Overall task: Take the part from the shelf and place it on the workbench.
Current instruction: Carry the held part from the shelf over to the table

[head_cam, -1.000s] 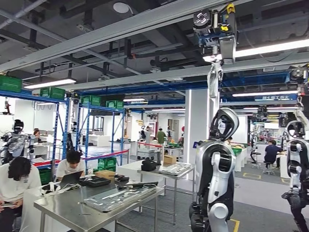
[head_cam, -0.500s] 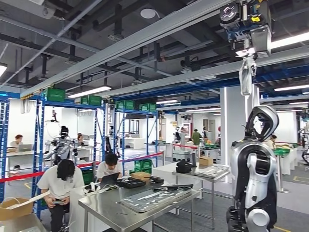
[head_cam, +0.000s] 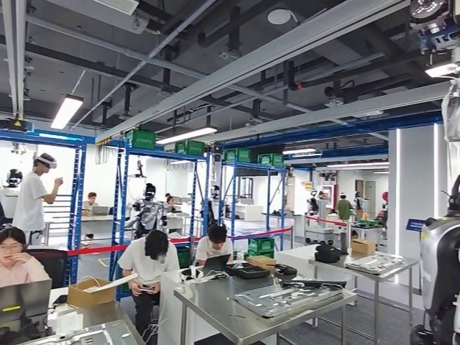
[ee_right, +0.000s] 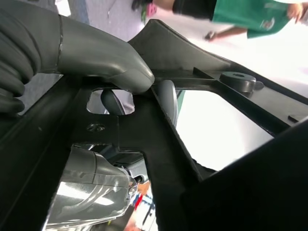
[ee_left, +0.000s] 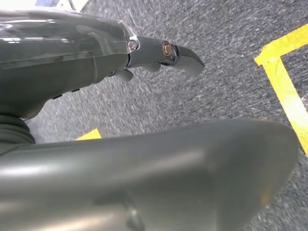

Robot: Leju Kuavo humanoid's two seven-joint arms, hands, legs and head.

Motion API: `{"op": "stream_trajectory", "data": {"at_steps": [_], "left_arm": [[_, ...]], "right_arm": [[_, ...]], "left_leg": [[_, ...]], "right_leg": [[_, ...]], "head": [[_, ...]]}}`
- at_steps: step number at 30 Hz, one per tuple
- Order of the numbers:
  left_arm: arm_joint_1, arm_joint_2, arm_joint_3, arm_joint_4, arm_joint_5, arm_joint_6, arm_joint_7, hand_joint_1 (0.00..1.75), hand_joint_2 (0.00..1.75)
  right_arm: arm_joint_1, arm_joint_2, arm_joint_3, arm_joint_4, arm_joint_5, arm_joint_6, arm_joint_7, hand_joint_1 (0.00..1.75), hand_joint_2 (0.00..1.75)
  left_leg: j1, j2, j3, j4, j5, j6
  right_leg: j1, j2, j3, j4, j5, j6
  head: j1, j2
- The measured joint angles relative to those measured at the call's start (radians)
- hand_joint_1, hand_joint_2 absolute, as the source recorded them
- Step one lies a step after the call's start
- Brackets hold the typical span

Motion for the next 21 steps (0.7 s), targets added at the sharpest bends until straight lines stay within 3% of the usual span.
{"op": "stream_trajectory", "data": {"at_steps": [1, 2, 4, 5, 7, 8, 10, 12, 14, 16, 17, 18, 20, 21], "left_arm": [[0.000, 0.000, 0.001, 0.000, 0.000, 0.000, 0.001, 0.00, 1.75], [0.001, 0.000, 0.001, 0.000, 0.000, 0.000, 0.003, 0.00, 1.75], [0.002, 0.000, 0.001, 0.000, 0.000, 0.000, 0.008, 0.00, 1.75], [0.002, -0.001, 0.001, 0.000, 0.000, -0.001, 0.010, 0.00, 1.75], [0.001, -0.003, 0.001, 0.000, 0.000, 0.000, 0.015, 0.00, 1.75], [0.001, -0.003, 0.001, 0.000, 0.000, 0.000, 0.016, 0.00, 1.75], [0.008, -0.003, 0.001, 0.000, 0.000, -0.001, 0.016, 0.00, 1.75], [0.010, -0.004, 0.001, 0.000, 0.000, -0.003, 0.015, 0.00, 1.75], [0.005, -0.004, 0.001, 0.000, 0.000, -0.005, 0.014, 0.00, 1.75], [0.001, -0.005, 0.000, 0.000, 0.000, -0.003, 0.017, 0.00, 1.75], [0.001, -0.006, 0.000, 0.000, 0.000, -0.002, 0.020, 0.00, 1.75], [0.003, -0.006, -0.001, 0.000, 0.000, 0.000, 0.023, 0.00, 1.75], [0.003, -0.007, -0.001, 0.000, 0.000, 0.002, 0.025, 0.00, 1.75], [0.001, -0.008, -0.001, 0.000, 0.000, 0.002, 0.025, 0.00, 1.75]], "right_arm": [[0.001, 0.000, 0.000, 0.002, 0.000, 0.000, 0.001, 1.75, 1.75], [0.000, -0.001, 0.000, 0.003, 0.000, 0.000, 0.003, 1.75, 1.75], [-0.003, -0.001, 0.000, 0.003, -0.001, 0.001, 0.006, 1.75, 1.75], [-0.006, -0.001, 0.000, 0.002, -0.002, 0.002, 0.007, 1.75, 1.75], [-0.011, -0.001, 0.000, 0.002, -0.004, 0.005, 0.008, 1.75, 1.75], [-0.013, -0.002, 0.000, 0.001, -0.006, 0.007, 0.008, 1.75, 1.75], [-0.015, -0.002, 0.001, 0.001, -0.008, 0.009, 0.009, 1.75, 1.75], [-0.018, 0.000, 0.002, 0.001, -0.012, 0.010, 0.009, 1.75, 1.75], [-0.017, 0.000, 0.004, 0.003, -0.015, 0.010, 0.009, 1.75, 1.75], [-0.016, 0.000, 0.007, 0.008, -0.019, 0.011, 0.009, 1.75, 1.75], [-0.016, 0.000, 0.009, 0.010, -0.020, 0.011, 0.009, 1.75, 1.75], [-0.016, 0.000, 0.011, 0.011, -0.021, 0.011, 0.009, 1.75, 1.75], [-0.017, 0.000, 0.013, 0.012, -0.022, 0.011, 0.009, 1.75, 1.75], [-0.018, 0.000, 0.013, 0.012, -0.022, 0.010, 0.009, 1.75, 1.75]], "left_leg": [[-0.004, -0.013, 0.000, 0.000, 0.001, 0.002], [-0.007, -0.027, 0.001, 0.000, 0.001, 0.003], [-0.010, -0.054, 0.003, 0.001, 0.002, 0.004], [-0.011, -0.066, 0.003, 0.001, 0.003, 0.004], [-0.007, -0.090, -0.002, 0.001, 0.007, -0.001], [-0.004, -0.102, -0.006, 0.001, 0.010, -0.006], [-0.001, -0.112, -0.013, -0.001, 0.014, -0.016], [-0.004, -0.068, -0.032, 0.033, -0.012, -0.023], [-0.004, -0.010, -0.081, 0.138, -0.073, -0.033], [0.005, 0.009, -0.126, 0.241, -0.111, -0.044], [0.010, 0.014, -0.127, 0.249, -0.106, -0.050], [0.015, 0.021, -0.108, 0.219, -0.085, -0.055], [0.019, 0.062, -0.035, 0.092, -0.030, -0.065], [0.017, 0.079, -0.008, 0.041, -0.013, -0.061]], "right_leg": [[0.001, 0.005, -0.020, 0.037, -0.005, -0.004], [0.004, 0.009, -0.023, 0.036, 0.011, -0.010], [0.012, 0.032, 0.020, -0.068, 0.084, -0.025], [0.014, 0.057, 0.047, -0.133, 0.118, -0.033], [0.017, 0.094, 0.080, -0.213, 0.150, -0.042], [0.018, 0.097, 0.083, -0.224, 0.149, -0.043], [0.018, 0.072, 0.089, -0.242, 0.152, -0.042], [0.014, 0.045, 0.097, -0.262, 0.158, -0.044], [0.013, 0.015, 0.098, -0.268, 0.162, -0.046], [0.013, -0.017, 0.097, -0.268, 0.161, -0.045], [0.013, -0.031, 0.096, -0.267, 0.160, -0.044], [0.012, -0.044, 0.097, -0.266, 0.158, -0.041], [0.012, -0.067, 0.098, -0.261, 0.150, -0.029], [0.014, -0.077, 0.098, -0.256, 0.146, -0.022]], "head": [[0.000, 0.000], [0.000, 0.000], [0.000, 0.000], [0.000, 0.000], [0.000, 0.000], [0.000, 0.000], [0.000, 0.000], [0.000, 0.000], [0.000, 0.000], [0.000, 0.000], [0.000, 0.000], [0.000, 0.000], [0.000, 0.000], [0.000, 0.000]]}}
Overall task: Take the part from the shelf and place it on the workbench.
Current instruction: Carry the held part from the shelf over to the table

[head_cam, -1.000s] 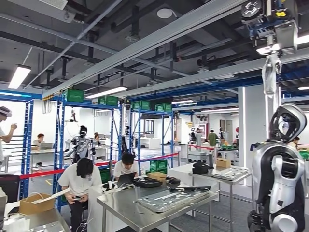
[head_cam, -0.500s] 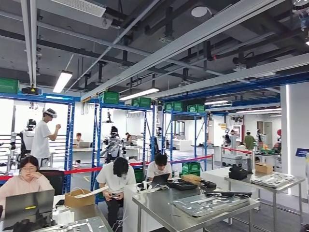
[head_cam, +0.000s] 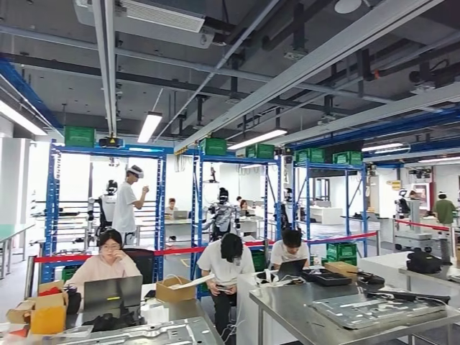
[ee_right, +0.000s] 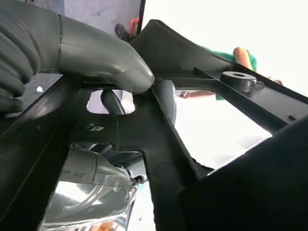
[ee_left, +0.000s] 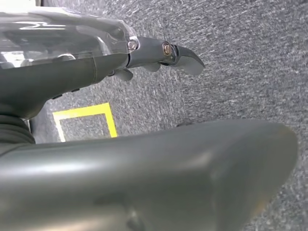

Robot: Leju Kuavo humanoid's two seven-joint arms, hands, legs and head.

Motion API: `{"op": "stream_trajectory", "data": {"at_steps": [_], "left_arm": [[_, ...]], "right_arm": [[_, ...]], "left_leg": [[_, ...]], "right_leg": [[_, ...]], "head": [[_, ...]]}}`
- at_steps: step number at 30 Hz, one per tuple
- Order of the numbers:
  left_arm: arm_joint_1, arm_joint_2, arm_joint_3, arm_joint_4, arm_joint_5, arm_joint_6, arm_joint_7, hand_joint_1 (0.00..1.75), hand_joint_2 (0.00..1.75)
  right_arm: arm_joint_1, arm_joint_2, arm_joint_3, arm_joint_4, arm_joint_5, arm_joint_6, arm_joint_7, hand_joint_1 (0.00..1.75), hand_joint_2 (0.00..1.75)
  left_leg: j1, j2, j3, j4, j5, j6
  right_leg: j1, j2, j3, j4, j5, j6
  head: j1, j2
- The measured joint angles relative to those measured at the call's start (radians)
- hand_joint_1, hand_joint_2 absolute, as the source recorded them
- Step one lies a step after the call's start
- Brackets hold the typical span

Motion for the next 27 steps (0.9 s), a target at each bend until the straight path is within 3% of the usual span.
{"op": "stream_trajectory", "data": {"at_steps": [2, 4, 6, 8, 10, 11, 12, 14, 16, 19, 21, 22, 25, 27], "left_arm": [[-0.001, -0.002, 0.000, 0.000, 0.000, 0.000, -0.002, 0.00, 1.75], [0.002, -0.002, 0.000, 0.000, 0.000, -0.001, -0.006, 0.00, 1.75], [0.002, -0.001, 0.000, 0.000, 0.000, -0.001, -0.010, 0.00, 1.75], [-0.003, -0.001, 0.000, 0.000, 0.000, -0.001, -0.013, 0.00, 1.75], [-0.006, -0.001, 0.000, 0.000, 0.000, -0.002, -0.016, 0.00, 1.75], [-0.005, -0.001, 0.000, 0.000, 0.000, -0.003, -0.018, 0.00, 1.75], [-0.005, -0.001, 0.000, 0.000, 0.000, -0.004, -0.019, 0.00, 1.75], [-0.004, -0.004, 0.000, 0.000, 0.000, -0.008, -0.022, 0.00, 1.75], [-0.002, -0.007, 0.000, 0.000, 0.000, -0.014, -0.025, 0.00, 1.75], [0.005, -0.009, 0.001, 0.000, 0.000, -0.018, -0.026, 0.00, 1.75], [0.006, -0.010, 0.001, 0.000, 0.000, -0.020, -0.026, 0.00, 1.75], [0.005, -0.010, 0.001, 0.000, 0.000, -0.021, -0.027, 0.00, 1.75], [0.000, -0.010, 0.002, 0.000, 0.000, -0.022, -0.029, 0.00, 1.75], [0.001, -0.010, 0.003, 0.000, 0.000, -0.023, -0.030, 0.00, 1.75]], "right_arm": [[-0.002, 0.000, 0.001, 0.000, -0.001, 0.000, 0.001, 1.75, 1.75], [-0.003, 0.000, 0.001, 0.000, -0.003, -0.001, 0.002, 1.75, 1.75], [-0.003, 0.002, 0.002, 0.000, -0.005, -0.001, 0.003, 1.75, 1.75], [-0.003, 0.002, 0.002, 0.001, -0.005, -0.001, 0.005, 1.75, 1.75], [-0.002, 0.002, 0.002, 0.004, -0.005, -0.002, 0.008, 1.75, 1.75], [-0.001, 0.002, 0.003, 0.006, -0.004, -0.002, 0.009, 1.75, 1.75], [-0.001, 0.002, 0.003, 0.007, -0.004, -0.003, 0.010, 1.75, 1.75], [-0.002, 0.004, 0.003, 0.008, -0.003, -0.004, 0.014, 1.75, 1.75], [-0.006, 0.006, 0.003, 0.009, -0.003, -0.007, 0.020, 1.75, 1.75], [-0.007, 0.009, 0.003, 0.013, -0.005, -0.011, 0.025, 1.75, 1.75], [-0.007, 0.015, 0.003, 0.014, -0.005, -0.011, 0.025, 1.75, 1.75], [-0.008, 0.017, 0.004, 0.016, -0.006, -0.011, 0.025, 1.75, 1.75], [-0.007, 0.020, 0.004, 0.024, -0.006, -0.011, 0.026, 1.75, 1.75], [-0.003, 0.020, 0.005, 0.028, -0.007, -0.011, 0.026, 1.75, 1.75]], "left_leg": [[-0.007, 0.011, 0.014, -0.034, 0.002, 0.016], [-0.010, -0.011, 0.011, -0.035, 0.005, 0.034], [-0.011, -0.031, 0.011, -0.037, 0.007, 0.047], [-0.013, -0.053, 0.011, -0.038, 0.009, 0.057], [-0.020, -0.079, 0.011, -0.038, 0.010, 0.063], [-0.023, -0.093, 0.012, -0.037, 0.010, 0.065], [-0.026, -0.105, 0.013, -0.037, 0.011, 0.066], [-0.029, -0.125, 0.014, -0.037, 0.012, 0.068], [-0.029, -0.137, 0.012, -0.037, 0.013, 0.067], [-0.028, -0.145, 0.007, -0.040, 0.016, 0.057], [-0.031, -0.127, 0.002, -0.027, 0.003, 0.050], [-0.031, -0.111, -0.010, 0.002, -0.017, 0.045], [-0.024, -0.076, -0.085, 0.162, -0.095, 0.032], [-0.015, -0.068, -0.098, 0.191, -0.087, 0.023]], "right_leg": [[0.004, -0.017, 0.000, 0.006, -0.006, 0.012], [0.000, -0.025, 0.004, 0.008, -0.012, 0.020], [-0.010, 0.016, -0.007, 0.043, -0.042, 0.027], [-0.014, 0.070, -0.057, 0.155, -0.104, 0.027], [-0.012, 0.083, -0.119, 0.279, -0.145, 0.022], [-0.011, 0.086, -0.133, 0.301, -0.140, 0.018], [-0.008, 0.088, -0.130, 0.283, -0.116, 0.011], [0.003, 0.100, -0.082, 0.160, -0.040, -0.006], [0.012, 0.112, -0.039, 0.053, 0.005, -0.018], [0.013, 0.114, -0.028, 0.018, 0.010, -0.021], [0.008, 0.107, -0.021, 0.002, 0.017, -0.023], [0.005, 0.102, -0.016, -0.006, 0.020, -0.023], [0.003, 0.086, -0.011, -0.011, 0.018, -0.023], [0.000, 0.079, -0.008, -0.010, 0.013, -0.018]], "head": [[0.000, 0.000], [0.000, 0.000], [0.000, 0.000], [0.000, 0.000], [0.000, 0.000], [0.000, 0.000], [0.000, 0.000], [0.000, 0.000], [0.000, 0.000], [0.000, 0.000], [0.000, 0.000], [0.000, 0.000], [0.000, 0.000], [0.000, 0.000]]}}
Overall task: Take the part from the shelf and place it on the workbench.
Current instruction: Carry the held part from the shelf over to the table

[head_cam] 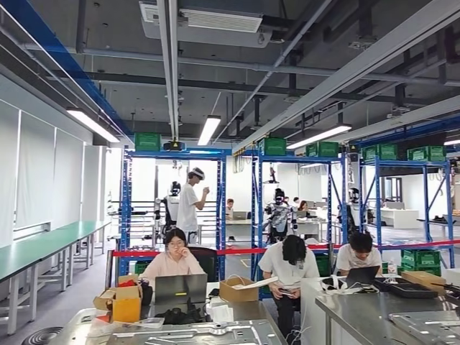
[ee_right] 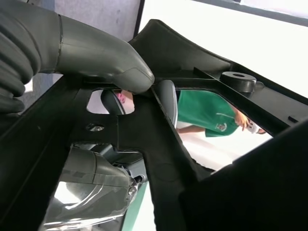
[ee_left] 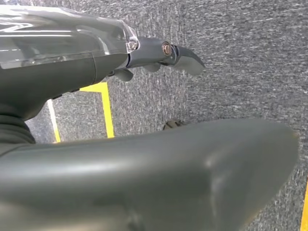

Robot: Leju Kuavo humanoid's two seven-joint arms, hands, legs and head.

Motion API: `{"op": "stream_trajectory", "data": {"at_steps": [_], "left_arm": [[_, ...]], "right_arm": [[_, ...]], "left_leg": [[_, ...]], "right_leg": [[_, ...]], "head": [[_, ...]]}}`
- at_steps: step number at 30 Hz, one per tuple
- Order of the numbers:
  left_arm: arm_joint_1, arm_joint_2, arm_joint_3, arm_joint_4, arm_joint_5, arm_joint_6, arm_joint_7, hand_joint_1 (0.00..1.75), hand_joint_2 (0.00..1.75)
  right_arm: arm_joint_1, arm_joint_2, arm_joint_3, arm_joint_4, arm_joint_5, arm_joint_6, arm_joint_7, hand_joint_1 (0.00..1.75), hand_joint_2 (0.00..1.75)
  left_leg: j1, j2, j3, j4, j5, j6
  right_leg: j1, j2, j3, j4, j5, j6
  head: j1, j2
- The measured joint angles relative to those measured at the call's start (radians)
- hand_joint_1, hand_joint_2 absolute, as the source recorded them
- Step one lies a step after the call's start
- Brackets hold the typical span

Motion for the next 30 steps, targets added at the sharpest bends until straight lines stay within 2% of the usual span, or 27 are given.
{"op": "stream_trajectory", "data": {"at_steps": [1, 3, 4, 5, 7, 9, 10, 12, 13, 14, 15, 16, 18, 19, 20, 21, 23, 24, 25, 27, 29, 30], "left_arm": [[0.001, 0.001, 0.000, 0.000, 0.000, -0.001, 0.000, 0.00, 1.75], [0.001, 0.001, 0.000, 0.000, 0.000, -0.001, 0.000, 0.00, 1.75], [0.000, 0.001, 0.000, 0.000, 0.000, -0.001, -0.001, 0.00, 1.75], [-0.001, 0.001, 0.000, 0.000, 0.000, -0.001, -0.001, 0.00, 1.75], [0.000, 0.001, 0.000, 0.000, 0.000, -0.001, -0.001, 0.00, 1.75], [0.003, 0.002, 0.000, 0.000, 0.000, -0.002, -0.002, 0.00, 1.75], [0.003, 0.002, 0.000, 0.000, 0.000, -0.002, -0.002, 0.00, 1.75], [0.002, 0.003, 0.000, 0.000, 0.000, -0.002, -0.004, 0.00, 1.75], [0.002, 0.004, 0.000, 0.000, 0.000, -0.002, -0.004, 0.00, 1.75], [0.003, 0.004, 0.000, 0.000, 0.000, -0.002, -0.005, 0.00, 1.75], [0.004, 0.004, 0.000, 0.000, 0.000, -0.002, -0.005, 0.00, 1.75], [0.004, 0.004, 0.000, 0.000, 0.000, -0.003, -0.006, 0.00, 1.75], [0.004, 0.000, 0.000, 0.000, 0.000, -0.007, -0.008, 0.00, 1.75], [0.003, -0.003, 0.000, 0.000, 0.000, -0.008, -0.009, 0.00, 1.75], [0.002, -0.007, 0.000, -0.001, 0.000, -0.009, -0.010, 0.00, 1.75], [0.002, -0.009, 0.000, -0.001, 0.000, -0.010, -0.011, 0.00, 1.75], [0.002, -0.010, 0.000, -0.001, 0.000, -0.010, -0.011, 0.00, 1.75], [0.001, -0.010, 0.000, -0.001, 0.000, -0.010, -0.012, 0.00, 1.75], [0.000, -0.010, 0.000, -0.001, 0.000, -0.011, -0.012, 0.00, 1.75], [0.000, -0.009, 0.000, -0.001, 0.000, -0.010, -0.012, 0.00, 1.75], [0.005, -0.007, 0.001, -0.001, 0.000, -0.010, -0.012, 0.00, 1.75], [0.009, -0.007, 0.000, -0.001, 0.000, -0.010, -0.012, 0.00, 1.75]], "right_arm": [[0.001, 0.000, 0.000, 0.001, -0.001, 0.000, 0.000, 1.75, 1.75], [0.001, 0.000, 0.000, 0.001, -0.003, 0.000, -0.001, 1.75, 1.75], [0.001, 0.000, -0.001, 0.001, -0.003, 0.000, -0.002, 1.75, 1.75], [0.001, 0.000, -0.001, 0.001, -0.004, 0.000, -0.002, 1.75, 1.75], [0.002, 0.000, -0.001, 0.001, -0.005, 0.000, -0.002, 1.75, 1.75], [0.001, 0.000, -0.002, 0.000, -0.006, 0.000, -0.003, 1.75, 1.75], [0.001, 0.000, -0.002, 0.000, -0.007, 0.000, -0.004, 1.75, 1.75], [0.001, 0.000, -0.003, -0.001, -0.008, 0.001, -0.005, 1.75, 1.75], [0.003, -0.001, -0.003, -0.001, -0.008, 0.002, -0.005, 1.75, 1.75], [0.004, -0.002, -0.003, -0.001, -0.009, 0.002, -0.005, 1.75, 1.75], [0.005, -0.002, -0.003, -0.001, -0.009, 0.003, -0.005, 1.75, 1.75], [0.006, -0.002, -0.003, -0.001, -0.010, 0.004, -0.005, 1.75, 1.75], [0.005, -0.003, -0.004, -0.001, -0.010, 0.005, -0.005, 1.75, 1.75], [0.003, -0.003, -0.004, -0.001, -0.010, 0.006, -0.005, 1.75, 1.75], [0.002, -0.003, -0.004, -0.001, -0.010, 0.007, -0.006, 1.75, 1.75], [0.001, -0.004, -0.005, -0.001, -0.010, 0.007, -0.006, 1.75, 1.75], [0.000, -0.003, -0.005, -0.002, -0.011, 0.008, -0.006, 1.75, 1.75], [0.000, -0.003, -0.005, -0.003, -0.012, 0.008, -0.007, 1.75, 1.75], [0.000, -0.002, -0.005, -0.004, -0.012, 0.008, -0.007, 1.75, 1.75], [-0.001, 0.000, -0.004, -0.004, -0.012, 0.009, -0.007, 1.75, 1.75], [0.001, 0.000, -0.004, -0.004, -0.013, 0.009, -0.007, 1.75, 1.75], [0.003, 0.000, -0.004, -0.003, -0.013, 0.009, -0.007, 1.75, 1.75]], "left_leg": [[0.005, 0.004, 0.021, -0.038, 0.028, -0.005], [0.013, 0.017, 0.083, -0.158, 0.080, -0.016], [0.014, 0.023, 0.107, -0.201, 0.090, -0.013], [0.012, 0.026, 0.118, -0.224, 0.089, -0.007], [0.008, 0.025, 0.123, -0.228, 0.077, 0.015], [0.006, 0.020, 0.134, -0.230, 0.068, 0.030], [0.004, 0.017, 0.142, -0.231, 0.063, 0.038], [-0.002, 0.013, 0.157, -0.231, 0.050, 0.050], [-0.007, 0.010, 0.166, -0.231, 0.042, 0.053], [-0.011, 0.007, 0.177, -0.231, 0.033, 0.057], [-0.016, 0.003, 0.190, -0.231, 0.023, 0.060], [-0.019, 0.000, 0.205, -0.232, 0.011, 0.061], [-0.021, -0.006, 0.238, -0.234, -0.013, 0.062], [-0.021, -0.009, 0.250, -0.237, -0.023, 0.060], [-0.019, -0.010, 0.259, -0.243, -0.030, 0.057], [-0.018, -0.011, 0.267, -0.248, -0.033, 0.055], [-0.017, -0.010, 0.278, -0.250, -0.025, 0.049], [-0.018, -0.008, 0.277, -0.230, -0.016, 0.047], [-0.019, -0.006, 0.261, -0.194, -0.008, 0.043], [-0.016, -0.003, 0.189, -0.084, -0.014, 0.033], [-0.007, -0.003, 0.102, -0.009, -0.072, 0.017], [0.001, -0.002, 0.071, -0.003, -0.103, 0.008]], "right_leg": [[-0.002, -0.002, 0.004, 0.000, -0.004, 0.005], [-0.004, -0.006, 0.011, 0.003, -0.014, 0.018], [-0.003, -0.006, 0.013, 0.005, -0.018, 0.026], [-0.001, -0.007, 0.014, 0.008, -0.023, 0.032], [-0.003, -0.008, 0.017, 0.010, -0.029, 0.041], [-0.007, -0.006, 0.008, 0.042, -0.040, 0.048], [-0.009, -0.004, -0.013, 0.084, -0.052, 0.050], [-0.009, -0.001, -0.093, 0.214, -0.089, 0.050], [-0.008, 0.000, -0.139, 0.275, -0.105, 0.047], [-0.005, 0.001, -0.175, 0.313, -0.110, 0.043], [0.000, 0.002, -0.196, 0.315, -0.097, 0.035], [0.008, 0.004, -0.198, 0.282, -0.067, 0.025], [0.032, 0.011, -0.169, 0.155, 0.029, -0.001], [0.041, 0.014, -0.153, 0.101, 0.062, -0.014], [0.048, 0.017, -0.141, 0.064, 0.083, -0.023], [0.051, 0.018, -0.133, 0.045, 0.085, -0.030], [0.048, 0.019, -0.107, 0.019, 0.075, -0.038], [0.044, 0.019, -0.086, 0.004, 0.069, -0.039], [0.039, 0.018, -0.064, -0.009, 0.063, -0.040], [0.030, 0.015, -0.024, -0.025, 0.043, -0.033], [0.021, 0.015, 0.012, -0.028, 0.013, -0.024], [0.015, 0.015, 0.034, -0.028, -0.005, -0.018]], "head": [[0.000, 0.000], [0.000, 0.000], [0.000, 0.000], [0.000, 0.000], [0.000, 0.000], [0.000, 0.000], [0.000, 0.000], [-0.001, 0.000], [-0.001, 0.000], [-0.001, 0.000], [-0.001, 0.000], [-0.001, 0.000], [0.000, 0.000], [0.000, 0.000], [0.000, 0.000], [0.000, 0.000], [0.000, 0.000], [0.000, 0.000], [0.000, 0.000], [-0.001, 0.000], [0.000, 0.000], [0.000, 0.000]]}}
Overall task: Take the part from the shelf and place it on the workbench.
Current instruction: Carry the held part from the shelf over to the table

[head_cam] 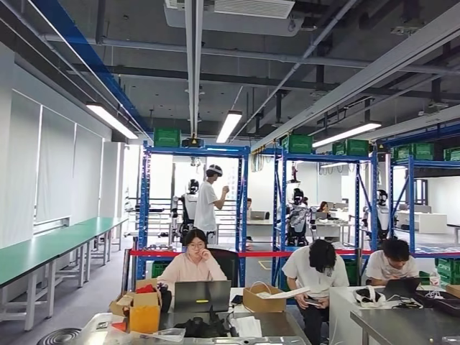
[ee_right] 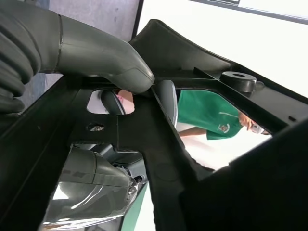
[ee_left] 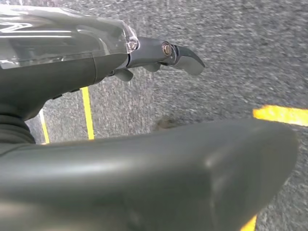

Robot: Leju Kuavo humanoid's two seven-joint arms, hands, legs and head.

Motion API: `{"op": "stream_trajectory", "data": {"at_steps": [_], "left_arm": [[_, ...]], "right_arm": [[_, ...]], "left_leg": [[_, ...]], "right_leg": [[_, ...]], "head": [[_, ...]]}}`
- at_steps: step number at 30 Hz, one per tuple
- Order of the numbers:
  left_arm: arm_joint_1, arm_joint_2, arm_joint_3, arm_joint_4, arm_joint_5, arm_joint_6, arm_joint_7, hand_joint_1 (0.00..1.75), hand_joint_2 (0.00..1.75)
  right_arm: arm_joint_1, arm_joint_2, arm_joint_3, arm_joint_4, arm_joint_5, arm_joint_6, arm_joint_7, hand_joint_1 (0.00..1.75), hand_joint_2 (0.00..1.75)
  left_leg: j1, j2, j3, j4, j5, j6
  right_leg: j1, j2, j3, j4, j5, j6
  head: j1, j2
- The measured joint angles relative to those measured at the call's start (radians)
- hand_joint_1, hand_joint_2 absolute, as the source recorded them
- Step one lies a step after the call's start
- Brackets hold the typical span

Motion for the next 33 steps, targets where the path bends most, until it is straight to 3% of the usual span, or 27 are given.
{"op": "stream_trajectory", "data": {"at_steps": [1, 2, 3, 4, 5, 6, 7, 9, 11, 12, 14, 15, 16, 17, 19, 21, 23, 24, 26, 29, 30, 31, 32, 33], "left_arm": [[0.003, 0.000, 0.000, 0.000, 0.000, 0.000, 0.000, 0.00, 1.75], [0.004, 0.000, 0.000, 0.000, 0.000, -0.001, 0.000, 0.00, 1.75], [0.006, -0.001, 0.000, 0.000, 0.000, -0.001, 0.000, 0.00, 1.75], [0.007, -0.003, 0.000, 0.000, 0.000, -0.001, 0.000, 0.00, 1.75], [0.007, -0.004, 0.000, -0.001, 0.000, -0.001, 0.000, 0.00, 1.75], [0.007, -0.004, 0.000, -0.001, 0.000, -0.001, 0.000, 0.00, 1.75], [0.005, -0.003, 0.000, -0.001, 0.000, -0.001, 0.000, 0.00, 1.75], [0.002, 0.001, 0.000, -0.001, 0.000, 0.000, -0.001, 0.00, 1.75], [0.000, 0.005, 0.000, -0.001, 0.000, 0.001, -0.002, 0.00, 1.75], [0.000, 0.006, 0.000, -0.001, 0.000, 0.001, -0.002, 0.00, 1.75], [0.000, 0.008, 0.000, -0.001, 0.000, 0.001, -0.002, 0.00, 1.75], [0.000, 0.008, 0.000, -0.001, 0.000, 0.001, -0.002, 0.00, 1.75], [0.000, 0.008, 0.000, -0.001, 0.000, 0.001, -0.002, 0.00, 1.75], [0.000, 0.008, 0.000, -0.001, 0.000, 0.001, -0.002, 0.00, 1.75], [-0.001, 0.007, 0.000, -0.001, 0.000, 0.001, -0.002, 0.00, 1.75], [-0.003, 0.006, 0.000, -0.001, 0.000, 0.002, -0.001, 0.00, 1.75], [-0.002, 0.005, 0.000, -0.001, 0.000, 0.003, 0.000, 0.00, 1.75], [-0.001, 0.005, 0.000, -0.001, 0.000, 0.003, 0.000, 0.00, 1.75], [-0.003, 0.005, 0.000, -0.001, 0.000, 0.003, 0.000, 0.00, 1.75], [-0.003, 0.007, 0.000, -0.001, 0.000, 0.006, 0.000, 0.00, 1.75], [-0.001, 0.007, 0.000, -0.001, 0.000, 0.006, 0.000, 0.00, 1.75], [0.001, 0.007, 0.000, -0.001, 0.000, 0.007, 0.001, 0.00, 1.75], [0.003, 0.007, 0.000, -0.001, 0.000, 0.008, 0.001, 0.00, 1.75], [0.003, 0.007, 0.000, -0.001, 0.000, 0.008, 0.001, 0.00, 1.75]], "right_arm": [[0.001, 0.000, 0.000, 0.000, 0.000, 0.000, 0.000, 1.75, 1.75], [0.001, 0.000, 0.000, 0.001, 0.000, 0.000, 0.000, 1.75, 1.75], [0.001, 0.000, 0.000, 0.002, 0.000, 0.000, 0.000, 1.75, 1.75], [0.002, 0.000, 0.001, 0.004, 0.000, 0.000, 0.000, 1.75, 1.75], [0.002, -0.001, 0.001, 0.005, -0.001, 0.000, 0.001, 1.75, 1.75], [0.003, -0.001, 0.000, 0.006, -0.001, 0.000, 0.001, 1.75, 1.75], [0.003, -0.001, 0.000, 0.006, -0.002, 0.000, 0.001, 1.75, 1.75], [0.003, 0.000, 0.000, 0.005, -0.004, 0.000, 0.001, 1.75, 1.75], [0.002, 0.000, -0.001, 0.005, -0.006, 0.000, 0.000, 1.75, 1.75], [0.002, 0.000, -0.001, 0.005, -0.006, 0.000, 0.000, 1.75, 1.75], [0.004, -0.001, -0.001, 0.005, -0.007, 0.000, 0.000, 1.75, 1.75], [0.006, -0.001, -0.001, 0.005, -0.008, 0.000, 0.000, 1.75, 1.75], [0.008, -0.001, -0.001, 0.005, -0.009, 0.000, 0.000, 1.75, 1.75], [0.009, -0.001, -0.002, 0.005, -0.010, 0.000, 0.000, 1.75, 1.75], [0.010, -0.001, -0.004, 0.005, -0.012, 0.001, 0.000, 1.75, 1.75], [0.011, -0.002, -0.007, 0.005, -0.013, 0.001, 0.000, 1.75, 1.75], [0.012, -0.002, -0.008, 0.004, -0.015, 0.002, -0.001, 1.75, 1.75], [0.013, -0.001, -0.009, 0.003, -0.016, 0.003, -0.001, 1.75, 1.75], [0.011, 0.000, -0.009, 0.003, -0.017, 0.004, -0.002, 1.75, 1.75], [0.014, 0.002, -0.009, 0.002, -0.018, 0.007, -0.003, 1.75, 1.75], [0.017, 0.002, -0.009, 0.002, -0.019, 0.008, -0.003, 1.75, 1.75], [0.019, 0.002, -0.009, 0.002, -0.019, 0.009, -0.003, 1.75, 1.75], [0.020, 0.002, -0.009, 0.002, -0.020, 0.009, -0.003, 1.75, 1.75], [0.021, 0.002, -0.009, 0.002, -0.021, 0.009, -0.003, 1.75, 1.75]], "left_leg": [[0.009, 0.001, -0.020, -0.016, -0.014, -0.011], [0.020, 0.004, -0.030, -0.050, 0.003, -0.023], [0.033, 0.009, -0.035, -0.098, 0.065, -0.037], [0.042, 0.018, -0.039, -0.141, 0.133, -0.044], [0.044, 0.025, -0.041, -0.170, 0.195, -0.042], [0.042, 0.030, -0.043, -0.186, 0.234, -0.033], [0.035, 0.033, -0.042, -0.187, 0.233, -0.017], [0.027, 0.025, -0.020, -0.193, 0.217, 0.007], [0.024, 0.021, 0.012, -0.205, 0.201, 0.022], [0.021, 0.020, 0.024, -0.208, 0.192, 0.027], [0.015, 0.016, 0.042, -0.210, 0.176, 0.032], [0.012, 0.014, 0.051, -0.210, 0.167, 0.033], [0.010, 0.012, 0.064, -0.211, 0.158, 0.033], [0.009, 0.010, 0.078, -0.211, 0.148, 0.032], [0.010, 0.007, 0.107, -0.215, 0.129, 0.026], [0.011, 0.005, 0.123, -0.221, 0.116, 0.015], [0.010, 0.005, 0.134, -0.221, 0.118, 0.002], [0.009, 0.006, 0.139, -0.216, 0.116, -0.002], [0.009, 0.007, 0.126, -0.175, 0.092, -0.005], [0.009, 0.008, 0.027, -0.024, 0.022, -0.010], [0.009, 0.008, -0.005, 0.011, 0.013, -0.012], [0.009, 0.008, -0.022, 0.016, 0.020, -0.013], [0.009, 0.008, -0.024, -0.011, 0.047, -0.014], [0.010, 0.008, -0.013, -0.064, 0.092, -0.014]], "right_leg": [[-0.006, 0.000, 0.025, 0.000, -0.019, 0.006], [-0.013, 0.001, 0.051, 0.001, -0.040, 0.014], [-0.017, 0.000, 0.076, 0.001, -0.062, 0.023], [-0.021, 0.000, 0.098, 0.007, -0.084, 0.032], [-0.024, 0.000, 0.113, 0.011, -0.105, 0.042], [-0.028, -0.001, 0.125, 0.014, -0.120, 0.053], [-0.033, -0.001, 0.130, 0.023, -0.123, 0.062], [-0.043, -0.002, 0.115, 0.073, -0.100, 0.075], [-0.047, -0.002, 0.048, 0.185, -0.085, 0.076], [-0.047, -0.002, 0.002, 0.242, -0.100, 0.076], [-0.046, -0.002, -0.084, 0.315, -0.163, 0.074], [-0.045, -0.002, -0.112, 0.321, -0.182, 0.072], [-0.042, -0.002, -0.125, 0.302, -0.178, 0.068], [-0.039, -0.002, -0.127, 0.261, -0.148, 0.061], [-0.025, -0.003, -0.112, 0.152, -0.044, 0.048], [-0.013, -0.002, -0.105, 0.093, -0.011, 0.035], [-0.010, 0.000, -0.098, 0.079, -0.016, 0.023], [-0.012, 0.000, -0.088, 0.070, -0.002, 0.019], [-0.016, -0.002, -0.068, 0.060, 0.009, 0.010], [-0.014, -0.003, -0.058, 0.058, -0.001, 0.002], [-0.013, -0.001, -0.054, 0.058, -0.007, 0.001], [-0.013, 0.001, -0.048, 0.058, -0.014, 0.001], [-0.013, 0.004, -0.037, 0.058, -0.023, 0.003], [-0.013, 0.005, -0.025, 0.059, -0.034, 0.006]], "head": [[0.000, 0.000], [0.000, 0.000], [0.000, 0.000], [-0.001, 0.000], [-0.002, 0.000], [-0.003, 0.000], [-0.004, 0.000], [-0.004, 0.000], [-0.005, 0.001], [-0.005, 0.000], [-0.005, 0.000], [-0.005, 0.000], [-0.005, 0.000], [-0.005, 0.000], [-0.005, 0.000], [-0.004, 0.000], [-0.004, 0.000], [-0.004, 0.000], [-0.004, 0.000], [-0.004, 0.000], [-0.004, 0.000], [-0.004, 0.000], [-0.004, 0.000], [-0.004, 0.000]]}}
